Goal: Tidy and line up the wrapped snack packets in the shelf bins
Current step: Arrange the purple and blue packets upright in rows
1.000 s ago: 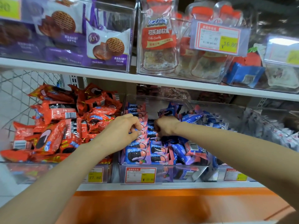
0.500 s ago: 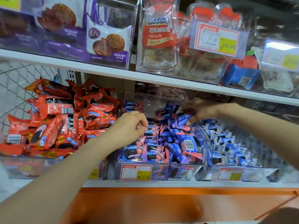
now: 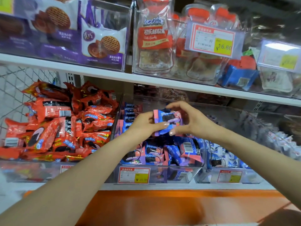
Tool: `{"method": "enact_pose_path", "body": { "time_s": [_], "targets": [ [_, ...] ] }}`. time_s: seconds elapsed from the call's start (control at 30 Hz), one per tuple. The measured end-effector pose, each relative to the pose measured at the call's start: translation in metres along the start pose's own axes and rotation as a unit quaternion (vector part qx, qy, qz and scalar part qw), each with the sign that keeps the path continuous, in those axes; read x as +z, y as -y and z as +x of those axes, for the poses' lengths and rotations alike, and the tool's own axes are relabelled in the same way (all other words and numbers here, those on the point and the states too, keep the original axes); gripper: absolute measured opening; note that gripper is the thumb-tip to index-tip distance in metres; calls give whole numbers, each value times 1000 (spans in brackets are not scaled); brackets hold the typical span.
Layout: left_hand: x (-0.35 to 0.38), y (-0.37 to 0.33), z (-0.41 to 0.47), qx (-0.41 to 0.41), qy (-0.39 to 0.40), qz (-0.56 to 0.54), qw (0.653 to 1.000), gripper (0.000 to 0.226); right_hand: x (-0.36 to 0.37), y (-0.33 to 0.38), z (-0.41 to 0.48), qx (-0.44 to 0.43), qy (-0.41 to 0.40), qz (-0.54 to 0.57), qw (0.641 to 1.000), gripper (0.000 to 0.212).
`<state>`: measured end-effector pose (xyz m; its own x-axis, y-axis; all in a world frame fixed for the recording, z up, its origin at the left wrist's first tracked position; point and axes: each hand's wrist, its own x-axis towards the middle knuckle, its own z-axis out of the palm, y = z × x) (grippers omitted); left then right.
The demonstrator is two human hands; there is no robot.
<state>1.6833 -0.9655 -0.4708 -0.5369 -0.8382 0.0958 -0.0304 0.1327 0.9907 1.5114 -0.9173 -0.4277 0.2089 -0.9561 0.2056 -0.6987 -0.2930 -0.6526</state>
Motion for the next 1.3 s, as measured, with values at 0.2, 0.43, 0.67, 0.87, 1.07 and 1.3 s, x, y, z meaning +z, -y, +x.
{"method": "enact_pose_path", "body": {
  "time_s": [0.2,0.43,0.67,0.87,1.07,1.3],
  "targets": [
    [-13,6,1,27,-12,89,996,33,-8,-10,5,78,10,141,987,11],
    [-23,-4,-1,27,-41,31,998,17,-7,-13,14,119,-35,209,970,12],
    [-28,1,1,45,-131,104,985,18,1,11,27,85,49,92,991,19],
    [-41,-5,-1,101,-229,252,935,9,9,-5,64,147,19,-79,986,40],
    [-51,-3,-15,124,-227,327,909,8,45,-26,78,141,101,-301,938,48],
    [-61,1,-22,137,-180,373,900,8,59,-39,77,121,191,-366,903,33]
  ]
}}
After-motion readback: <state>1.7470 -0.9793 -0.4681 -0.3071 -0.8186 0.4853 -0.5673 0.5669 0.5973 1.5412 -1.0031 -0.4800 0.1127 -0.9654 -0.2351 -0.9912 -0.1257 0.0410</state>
